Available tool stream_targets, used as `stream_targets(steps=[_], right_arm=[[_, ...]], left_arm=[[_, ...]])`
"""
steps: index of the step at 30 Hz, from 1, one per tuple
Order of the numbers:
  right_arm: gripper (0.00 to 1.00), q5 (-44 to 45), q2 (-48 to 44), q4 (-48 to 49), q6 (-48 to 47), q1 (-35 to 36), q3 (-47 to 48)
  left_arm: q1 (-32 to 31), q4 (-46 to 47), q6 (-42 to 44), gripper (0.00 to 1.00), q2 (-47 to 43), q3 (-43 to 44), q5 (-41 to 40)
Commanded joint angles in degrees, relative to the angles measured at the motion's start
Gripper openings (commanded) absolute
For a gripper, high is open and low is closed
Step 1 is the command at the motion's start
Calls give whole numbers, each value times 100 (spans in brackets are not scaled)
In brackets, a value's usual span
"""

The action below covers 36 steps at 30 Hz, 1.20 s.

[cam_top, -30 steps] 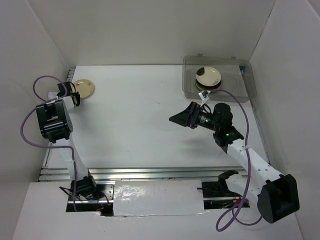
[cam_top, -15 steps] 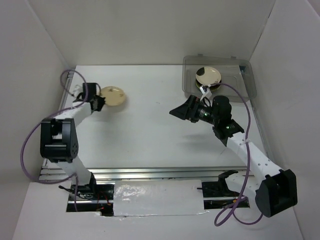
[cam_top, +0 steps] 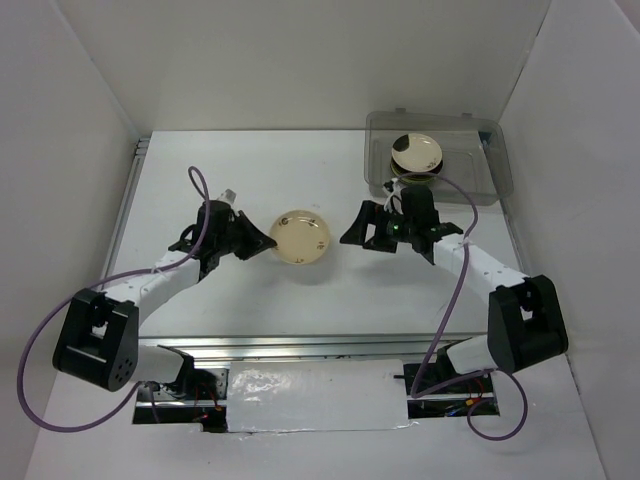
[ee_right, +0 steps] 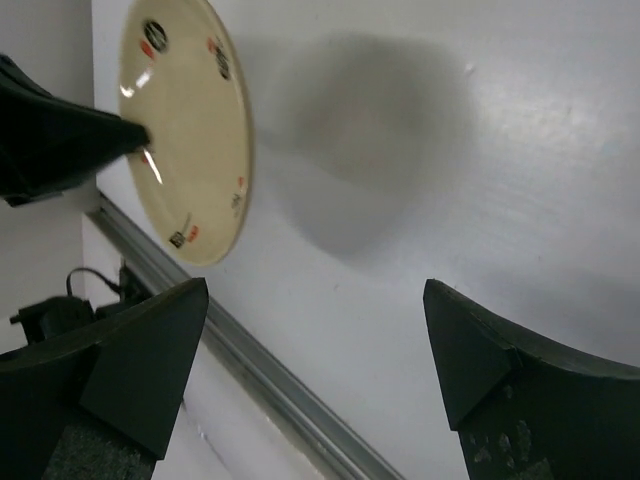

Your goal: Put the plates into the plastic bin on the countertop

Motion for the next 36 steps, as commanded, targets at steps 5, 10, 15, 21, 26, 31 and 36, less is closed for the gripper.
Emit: stream_targets(steps=[5,10,15,21,26,31,36], right_arm=[[94,-943,8,781,194,164,-453],[93,-891,60,1106,432,260,-550],[67,-891,298,1387,616,375,-612],[41,-724,430,1599,897,542,-603],[0,-215,307,1764,1336,533,-637],[0,92,175,1497,1803,-106,-595],[0,988,306,852,1873,-1083,345]], left_arm=[[-330,490,256,0,-268,194,643],[-471,384,274,0,-250,160,625],[-480,560,186,0,-311,71,775],[-498,438,204,0,-399,133,784],[-524,306,326,58,-592,212,898],[-594,-1439,843,99,-1372,870,-329],[-700,-3622,1337,99,-2463,1469,-2220]])
